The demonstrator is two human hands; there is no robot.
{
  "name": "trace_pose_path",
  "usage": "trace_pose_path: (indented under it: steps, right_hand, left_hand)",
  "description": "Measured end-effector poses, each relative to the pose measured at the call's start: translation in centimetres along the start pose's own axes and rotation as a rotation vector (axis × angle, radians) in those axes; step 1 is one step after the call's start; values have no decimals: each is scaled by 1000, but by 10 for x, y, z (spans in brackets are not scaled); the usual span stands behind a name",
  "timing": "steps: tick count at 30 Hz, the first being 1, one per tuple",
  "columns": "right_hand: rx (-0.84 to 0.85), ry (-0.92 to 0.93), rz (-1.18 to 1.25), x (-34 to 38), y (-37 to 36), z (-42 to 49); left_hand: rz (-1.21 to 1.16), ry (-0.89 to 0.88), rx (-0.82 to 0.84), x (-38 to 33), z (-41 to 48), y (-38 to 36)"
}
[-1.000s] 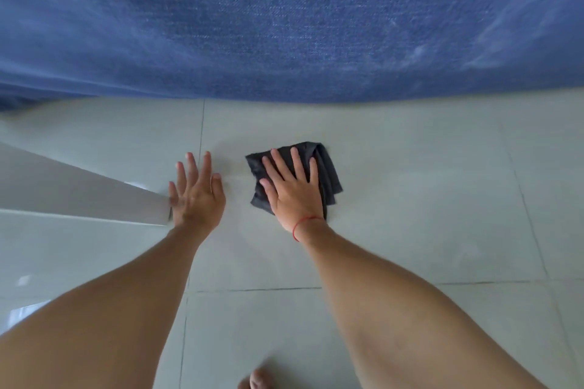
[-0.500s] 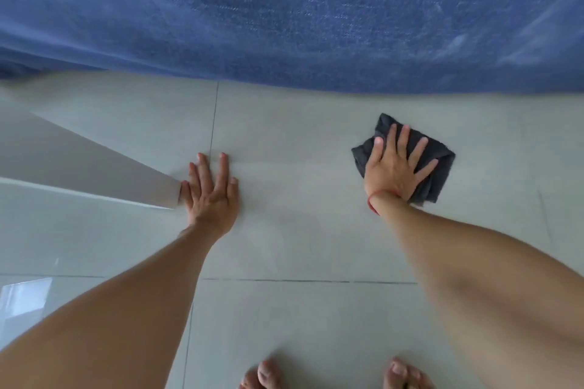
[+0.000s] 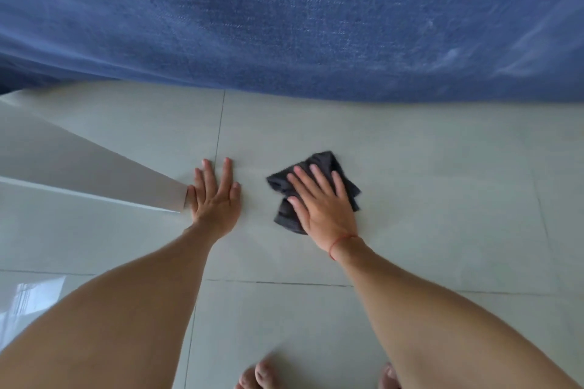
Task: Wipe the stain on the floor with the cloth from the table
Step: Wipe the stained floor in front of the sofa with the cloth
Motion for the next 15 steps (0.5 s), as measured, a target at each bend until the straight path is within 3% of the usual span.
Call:
trace_pose_path:
  steps: [6, 9, 12, 15]
  right_hand:
    - [10, -676, 48, -134, 26, -50]
    - [-14, -871, 102, -155, 34, -31]
    - [-66, -973, 160, -139, 31, 12]
    - [-55, -776, 121, -101, 27, 53]
  left_hand:
    - [9, -63, 2, -30, -6, -9]
    - [22, -44, 7, -28, 0, -16]
    - [33, -42, -4, -27, 0, -19]
    - [21, -44, -1, -28, 0, -19]
Point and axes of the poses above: each hand's wrist, its own z-axis towards the middle knuckle, its own y-axis out of the back of the hand, x = y × z, the point moved 3 cm from there along z, towards the middle knuckle, and after that the axes turned 2 degrees about -z, right-handed, at the moved point
